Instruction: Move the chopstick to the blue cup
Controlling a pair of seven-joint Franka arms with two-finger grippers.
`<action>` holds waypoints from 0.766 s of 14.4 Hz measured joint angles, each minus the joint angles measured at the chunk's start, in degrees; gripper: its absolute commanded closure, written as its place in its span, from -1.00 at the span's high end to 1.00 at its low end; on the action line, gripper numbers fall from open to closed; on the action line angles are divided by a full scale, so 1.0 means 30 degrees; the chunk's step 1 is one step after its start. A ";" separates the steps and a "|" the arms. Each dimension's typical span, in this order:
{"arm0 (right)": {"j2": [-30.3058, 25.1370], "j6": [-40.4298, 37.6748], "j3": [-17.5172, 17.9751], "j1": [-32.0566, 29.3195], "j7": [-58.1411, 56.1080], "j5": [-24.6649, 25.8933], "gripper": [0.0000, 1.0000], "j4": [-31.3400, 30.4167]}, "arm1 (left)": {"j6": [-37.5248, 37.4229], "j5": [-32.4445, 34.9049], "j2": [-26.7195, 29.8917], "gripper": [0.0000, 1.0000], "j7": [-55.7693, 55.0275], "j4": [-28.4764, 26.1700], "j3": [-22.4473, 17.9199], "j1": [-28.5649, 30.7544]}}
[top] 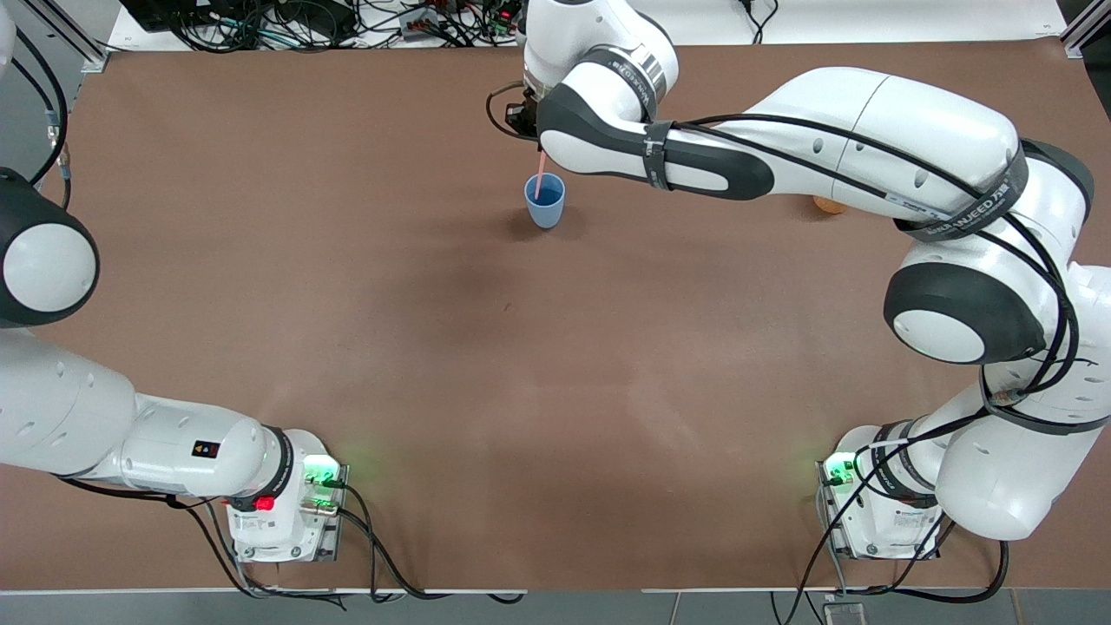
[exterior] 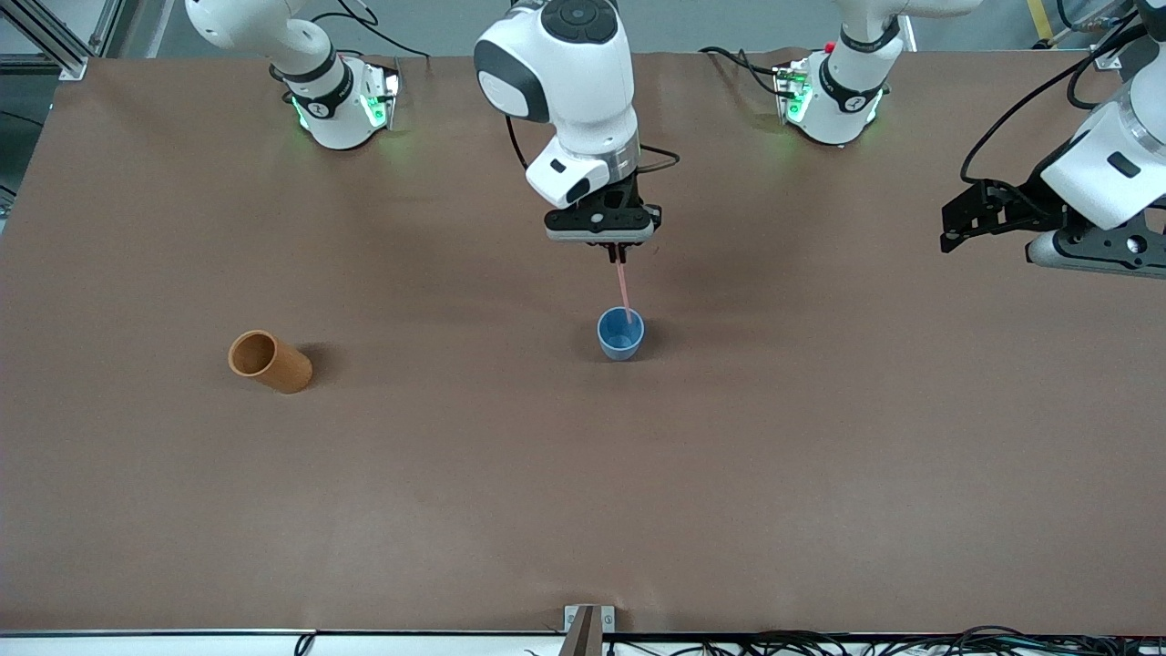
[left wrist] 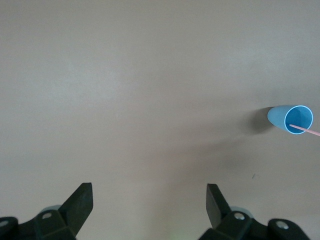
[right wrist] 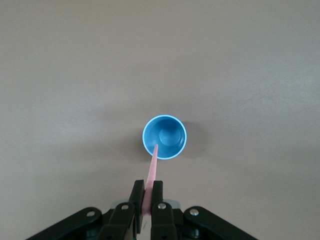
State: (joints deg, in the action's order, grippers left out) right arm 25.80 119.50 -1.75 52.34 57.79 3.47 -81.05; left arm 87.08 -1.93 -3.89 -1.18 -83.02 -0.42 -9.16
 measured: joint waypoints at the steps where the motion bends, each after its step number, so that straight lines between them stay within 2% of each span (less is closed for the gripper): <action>1: 0.0025 0.0000 -0.0013 0.0000 -0.0031 0.0001 -0.07 -0.0024 | 0.0000 0.0000 0.0002 1.00 0.0001 0.0025 -0.0005 0.0034; 3: 0.0024 0.0003 -0.0069 -0.0001 -0.0063 0.0001 0.84 -0.0032 | -0.0001 -0.0052 -0.0013 1.00 0.0000 0.0028 -0.0008 0.0057; 4: 0.0025 0.0009 -0.0122 -0.0003 -0.0077 0.0007 1.00 -0.0031 | 0.0000 -0.0086 -0.0052 1.00 0.0000 0.0028 -0.0005 0.0024; 8: -0.0111 0.0029 -0.0468 -0.0332 -0.0285 0.0032 1.00 0.0147 | 0.0038 -0.0090 -0.0211 1.00 0.0001 0.0028 0.0004 0.0018; 11: -0.1285 -0.1224 -0.0614 -0.1739 -0.1380 0.0042 1.00 0.0381 | 0.0180 -0.0107 -0.0233 1.00 0.0001 0.0028 -0.0014 0.0056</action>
State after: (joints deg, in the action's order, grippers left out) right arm 21.94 115.83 -3.59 47.13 53.65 3.60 -79.91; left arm 87.62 -2.25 -4.59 -1.17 -82.93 -0.47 -8.99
